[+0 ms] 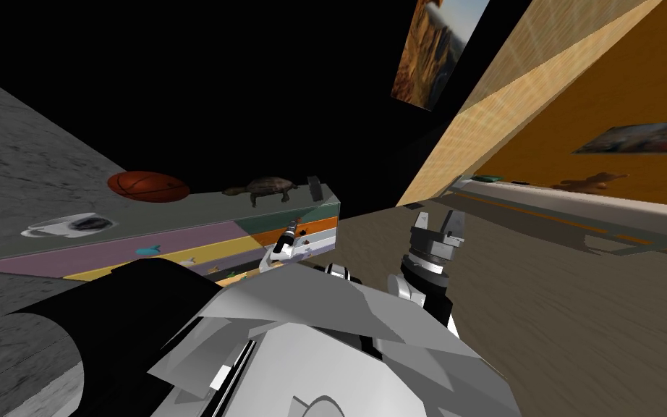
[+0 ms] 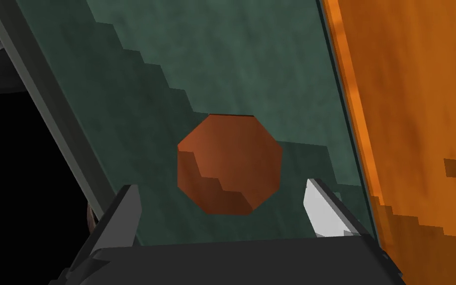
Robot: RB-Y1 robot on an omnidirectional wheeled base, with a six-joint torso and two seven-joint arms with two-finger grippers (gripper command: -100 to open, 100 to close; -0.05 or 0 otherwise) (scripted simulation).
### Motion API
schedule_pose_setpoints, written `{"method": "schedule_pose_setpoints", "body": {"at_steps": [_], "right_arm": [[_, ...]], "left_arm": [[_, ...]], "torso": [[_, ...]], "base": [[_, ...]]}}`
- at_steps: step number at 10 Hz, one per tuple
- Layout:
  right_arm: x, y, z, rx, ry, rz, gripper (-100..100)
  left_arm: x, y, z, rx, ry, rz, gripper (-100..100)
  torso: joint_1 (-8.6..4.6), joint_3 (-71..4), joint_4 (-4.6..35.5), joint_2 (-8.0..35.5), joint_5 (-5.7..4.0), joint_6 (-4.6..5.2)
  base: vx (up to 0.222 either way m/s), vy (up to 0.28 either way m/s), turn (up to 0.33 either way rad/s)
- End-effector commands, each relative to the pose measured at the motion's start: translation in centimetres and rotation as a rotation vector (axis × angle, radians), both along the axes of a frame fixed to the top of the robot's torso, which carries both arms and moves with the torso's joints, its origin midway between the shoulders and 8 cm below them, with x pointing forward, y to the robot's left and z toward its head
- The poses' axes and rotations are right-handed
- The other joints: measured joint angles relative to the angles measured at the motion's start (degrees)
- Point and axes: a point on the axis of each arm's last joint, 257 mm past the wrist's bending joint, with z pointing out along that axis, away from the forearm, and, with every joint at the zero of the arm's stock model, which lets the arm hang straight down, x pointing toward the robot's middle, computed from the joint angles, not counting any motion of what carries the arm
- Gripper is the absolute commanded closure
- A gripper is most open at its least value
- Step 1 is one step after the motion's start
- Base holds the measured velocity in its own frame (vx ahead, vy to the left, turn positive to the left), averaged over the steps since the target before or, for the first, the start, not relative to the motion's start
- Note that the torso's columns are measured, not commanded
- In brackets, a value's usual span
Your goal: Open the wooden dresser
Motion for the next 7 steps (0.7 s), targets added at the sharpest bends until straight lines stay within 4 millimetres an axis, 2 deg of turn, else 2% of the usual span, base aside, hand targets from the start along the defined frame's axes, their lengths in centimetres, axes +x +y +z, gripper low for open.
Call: {"method": "schedule_pose_setpoints", "body": {"at_steps": [1, 3, 7], "right_arm": [[0.0, 0.0, 0.0, 0.0, 0.0, 0.0, 0], [0.0, 0.01, 0.01, 0.0, 0.0, 0.0, 0], [0.0, 0.0, 0.0, 0.0, 0.0, 0.0, 0]], "left_arm": [[-0.23, -0.18, 0.08, 0.0, 0.003, -0.001, 100], [-0.38, -0.32, 0.21, 0.0, 0.003, -0.002, 100], [-0.9, -0.63, -0.13, -0.003, 0.014, -0.003, 100]], "torso": [[0.02, -0.1, 0.0, -0.1, -0.01, 0.01], [-0.35, 0.1, 0.0, 0.2, -0.05, 0.08], [-0.07, -0.2, 0.0, -0.2, -0.07, 0.02]], "base": [[-0.098, -0.064, 0.017], [-0.165, -0.116, 0.01], [-0.133, -0.09, 0.007]]}}
